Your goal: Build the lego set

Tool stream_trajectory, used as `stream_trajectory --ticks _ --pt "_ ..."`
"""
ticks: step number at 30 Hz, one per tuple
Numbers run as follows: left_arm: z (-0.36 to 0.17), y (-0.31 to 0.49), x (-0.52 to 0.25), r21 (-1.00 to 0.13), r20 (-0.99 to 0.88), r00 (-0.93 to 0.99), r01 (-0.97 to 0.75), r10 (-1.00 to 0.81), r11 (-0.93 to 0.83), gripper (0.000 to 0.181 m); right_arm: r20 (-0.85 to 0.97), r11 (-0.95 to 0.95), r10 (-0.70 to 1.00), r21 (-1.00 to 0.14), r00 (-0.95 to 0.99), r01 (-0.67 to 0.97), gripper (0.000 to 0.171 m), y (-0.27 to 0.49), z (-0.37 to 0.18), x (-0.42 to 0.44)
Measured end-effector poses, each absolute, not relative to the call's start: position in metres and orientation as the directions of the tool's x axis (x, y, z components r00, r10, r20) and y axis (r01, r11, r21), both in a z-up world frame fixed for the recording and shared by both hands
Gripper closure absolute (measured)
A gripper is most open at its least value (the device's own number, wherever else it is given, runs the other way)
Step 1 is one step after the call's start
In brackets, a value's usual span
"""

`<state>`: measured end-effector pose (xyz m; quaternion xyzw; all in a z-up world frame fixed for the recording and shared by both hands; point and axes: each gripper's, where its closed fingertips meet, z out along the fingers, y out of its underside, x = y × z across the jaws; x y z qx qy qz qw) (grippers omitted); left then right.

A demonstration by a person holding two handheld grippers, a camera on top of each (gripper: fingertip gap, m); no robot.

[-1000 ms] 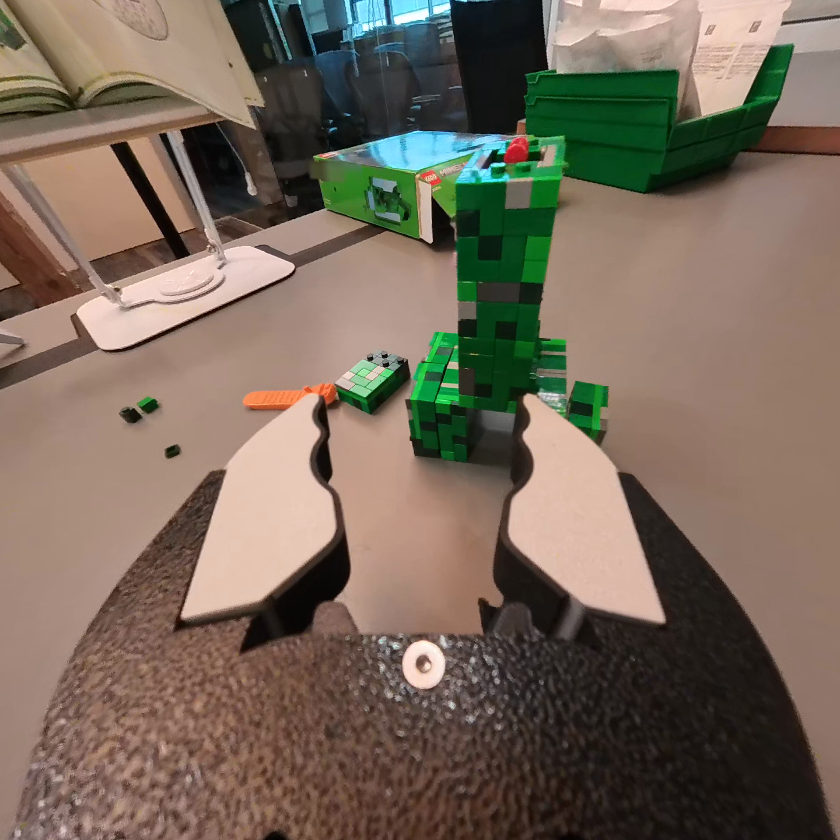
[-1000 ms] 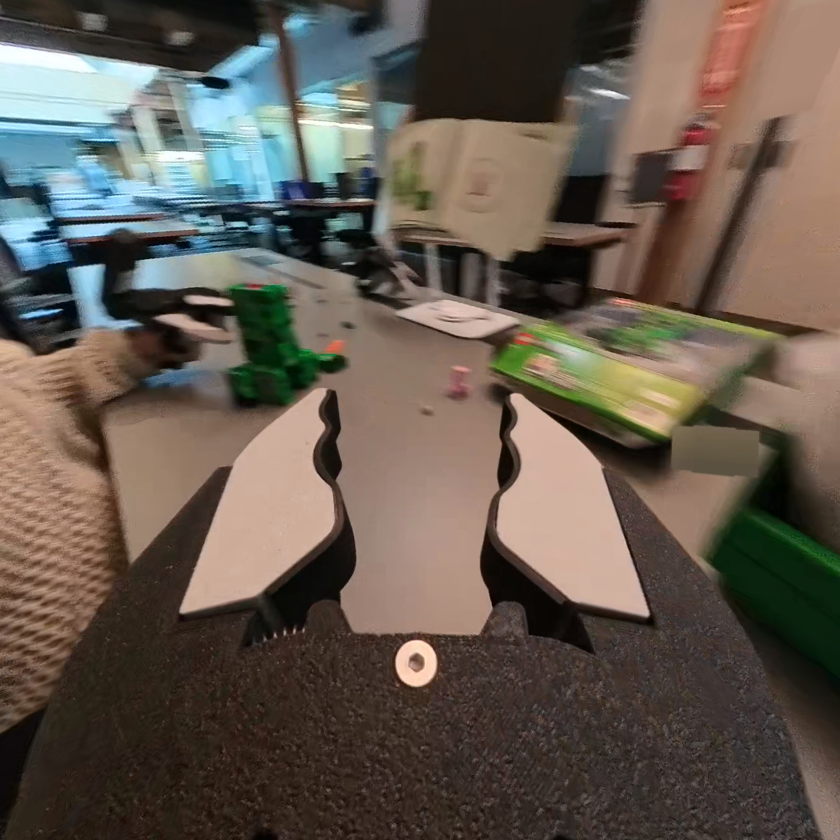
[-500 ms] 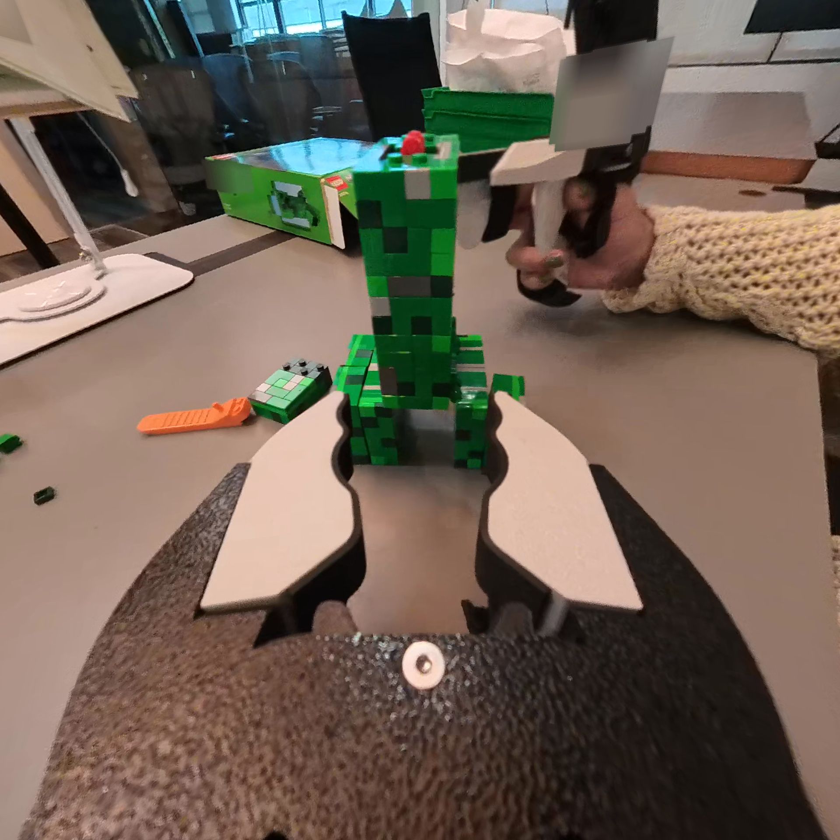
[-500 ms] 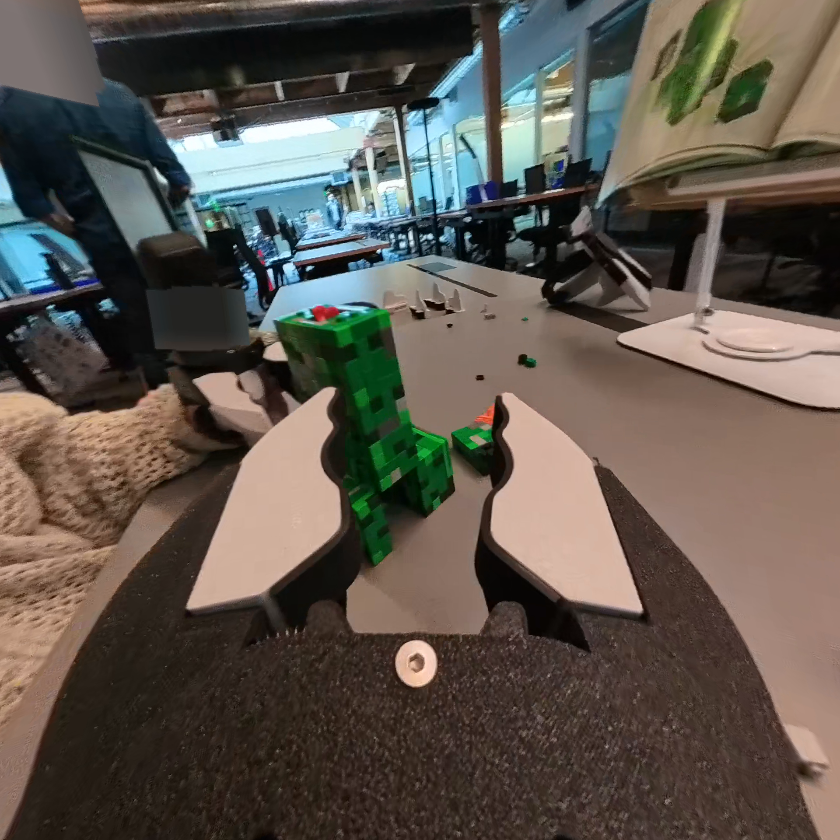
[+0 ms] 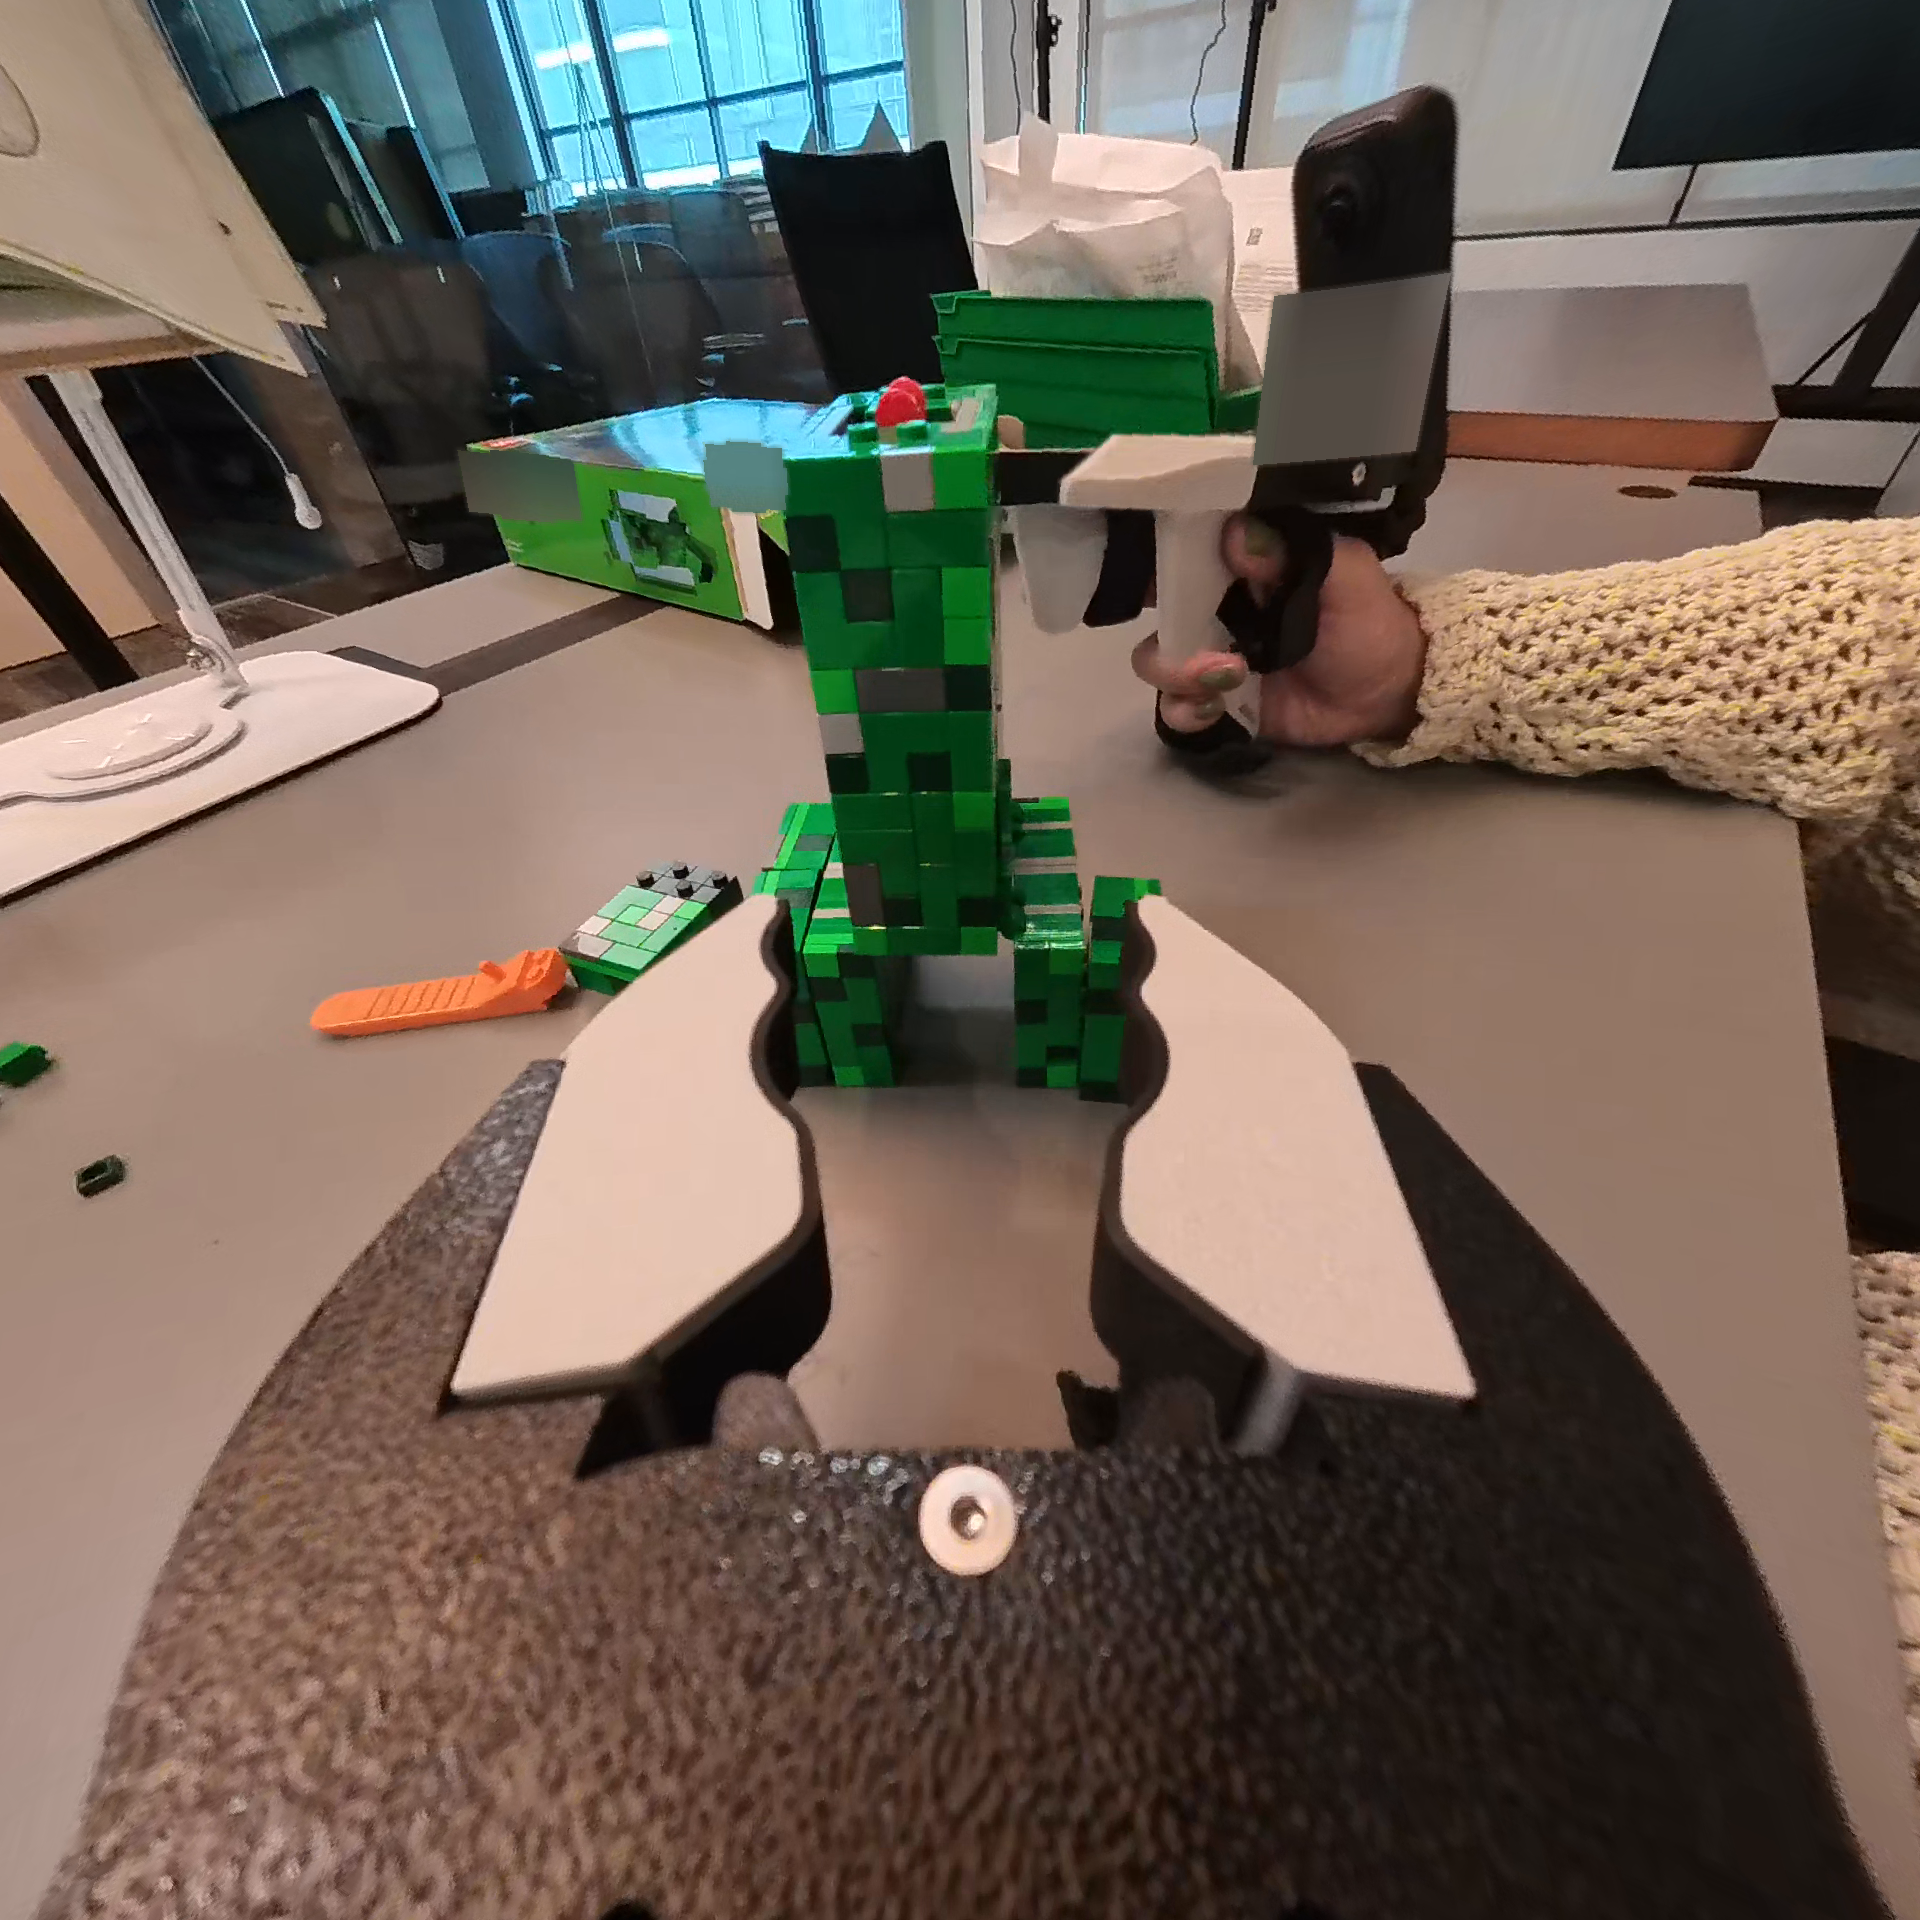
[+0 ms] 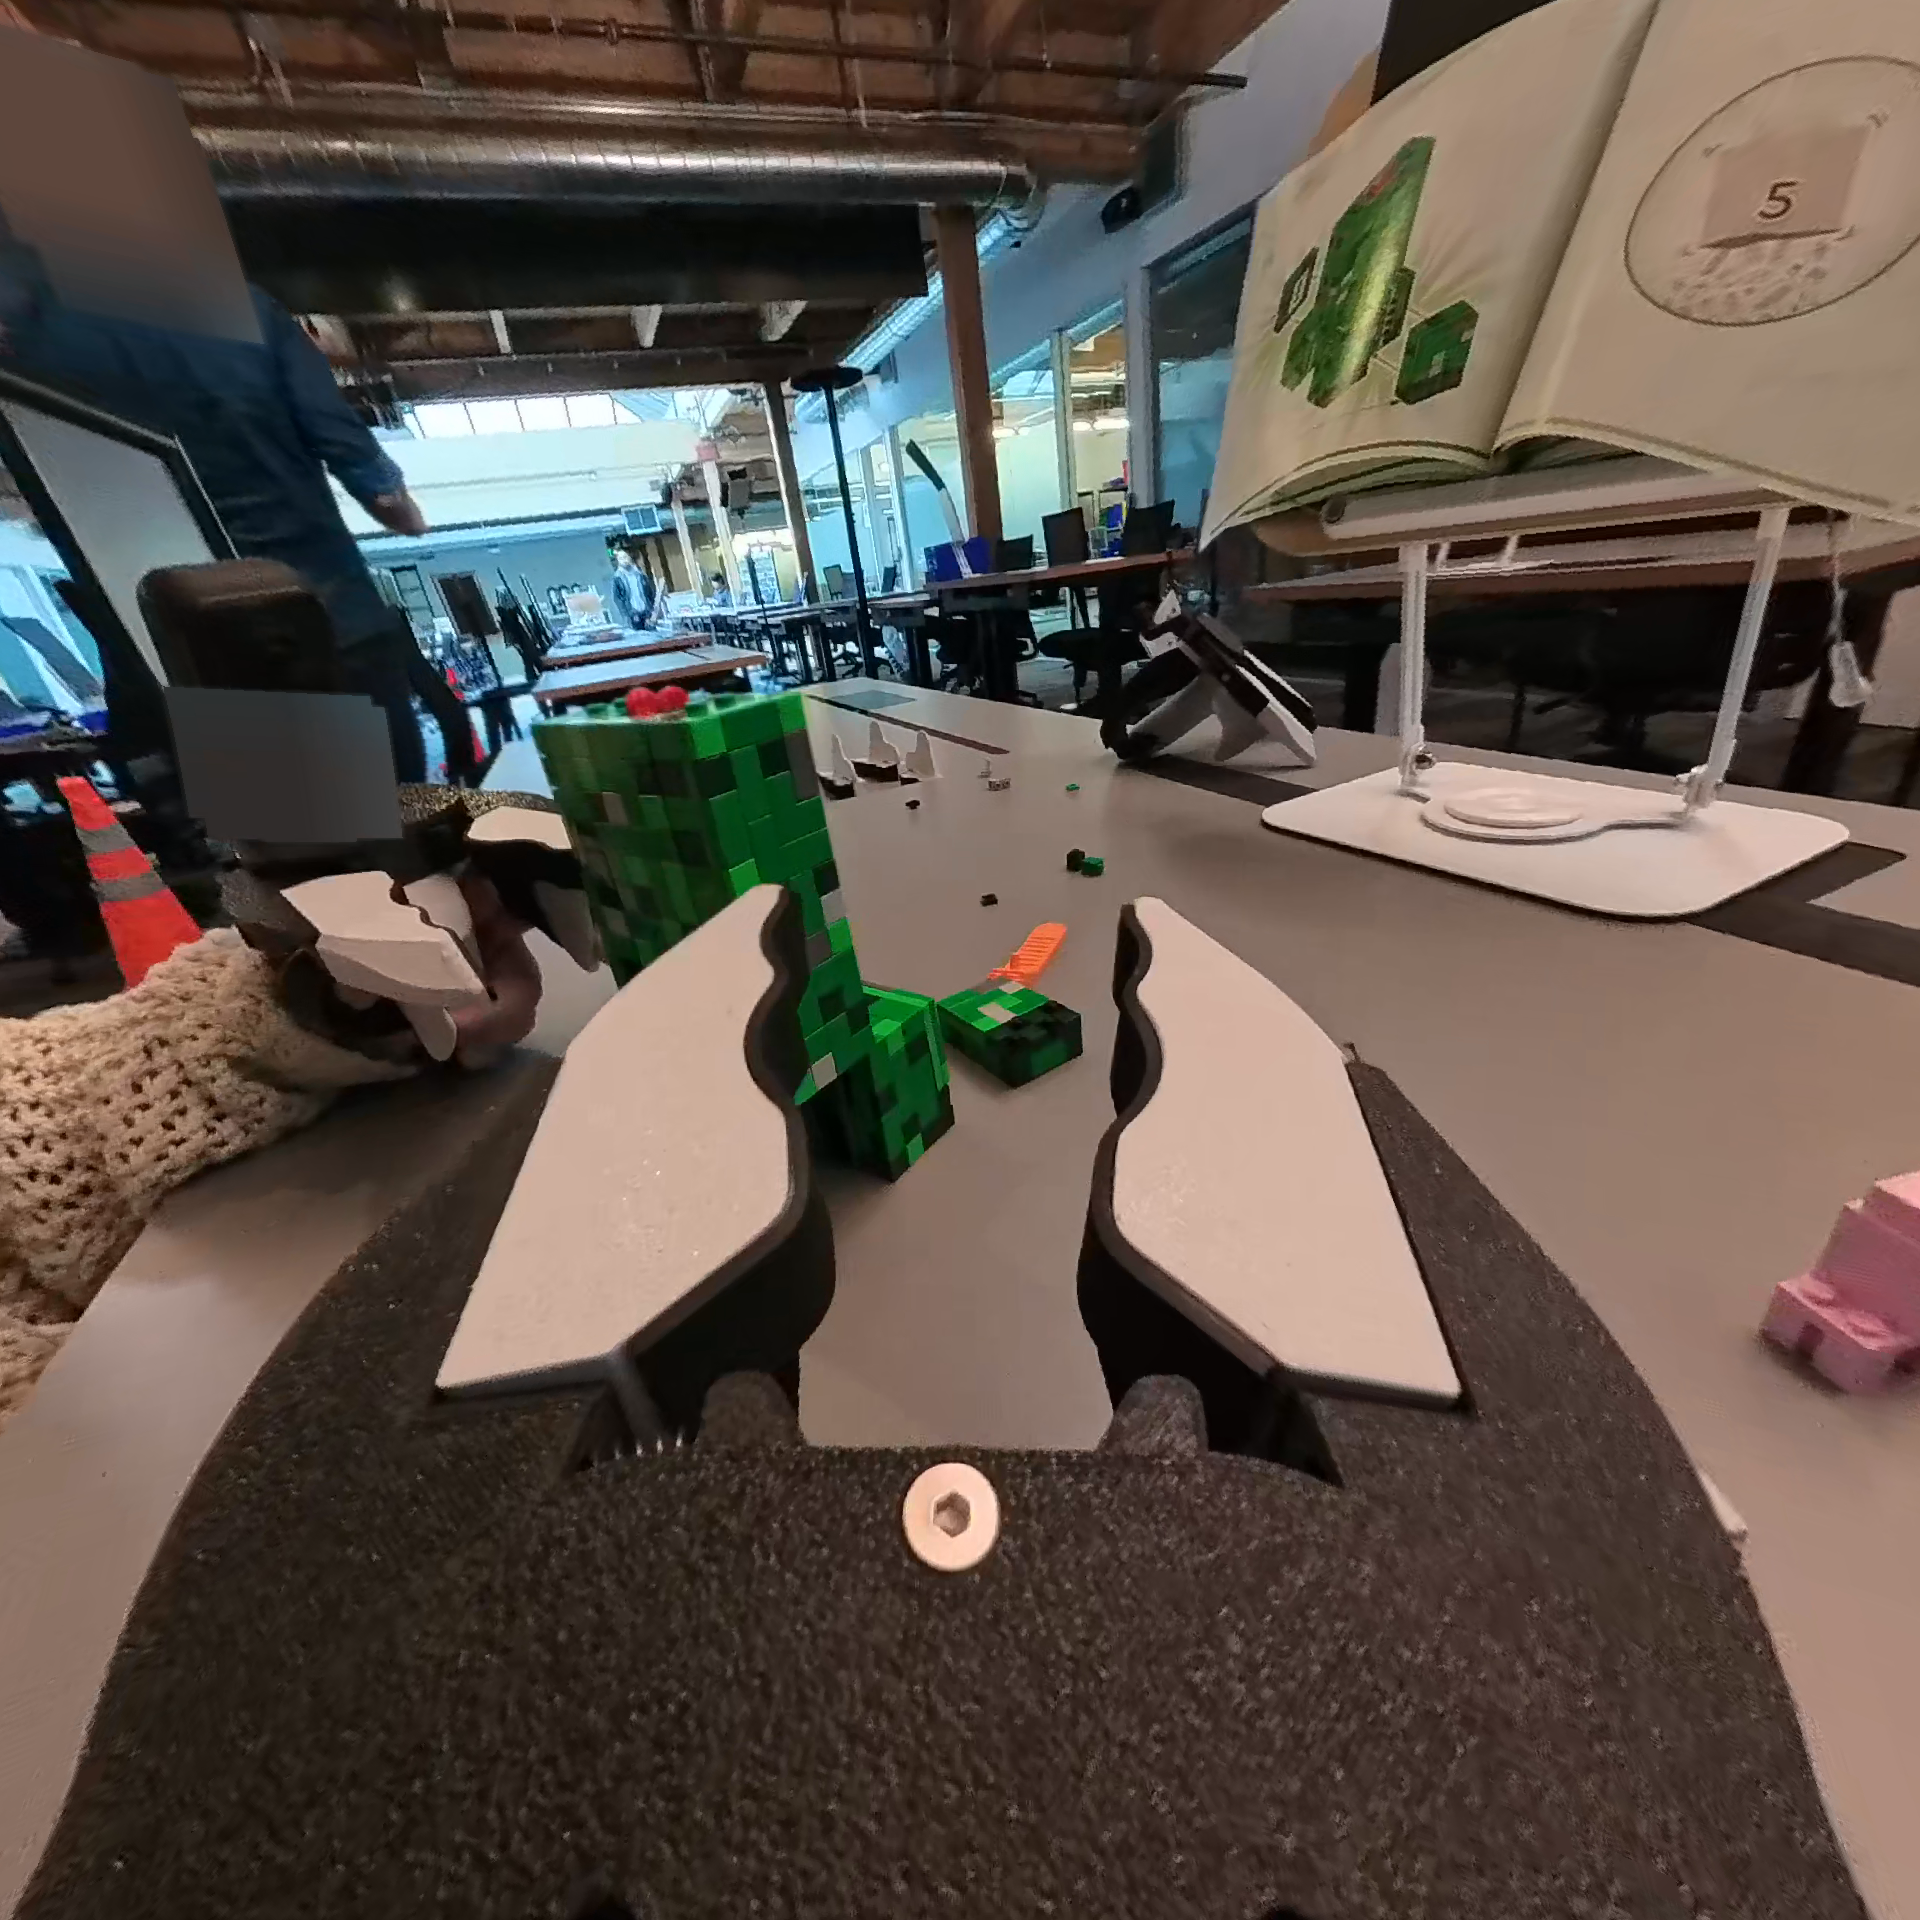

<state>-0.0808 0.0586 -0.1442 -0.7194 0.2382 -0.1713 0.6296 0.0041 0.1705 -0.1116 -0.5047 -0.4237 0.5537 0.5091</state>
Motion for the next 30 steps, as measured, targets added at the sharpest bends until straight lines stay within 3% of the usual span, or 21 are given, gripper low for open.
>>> stream_trajectory --ticks 11,18,22,30 --pt "-0.15 0.049 -0.073 -0.979 -0.057 0.815 -0.158 -0.577 -0.126 0.123 -0.108 -0.105 0.994 -0.983 0.008 -0.152 0.117 0.168 -0.11 0.003" --pt "-0.155 0.025 -0.058 -0.967 -0.047 0.776 -0.193 -0.629 -0.166 0.15 -0.019 -0.025 0.999 -0.988 -0.04 -0.151 0.119 0.156 -0.11 0.0" --pt "-0.166 0.024 -0.055 -0.944 0.024 0.772 -0.192 -0.635 -0.269 0.126 -0.003 -0.016 0.997 -0.988 -0.079 -0.155 0.119 0.148 -0.109 -0.001" --pt "-0.189 0.045 -0.044 -0.891 -0.031 0.823 -0.28 -0.567 -0.359 0.115 0.051 0.039 0.996 -0.989 -0.078 -0.146 0.121 0.141 -0.111 -0.003"
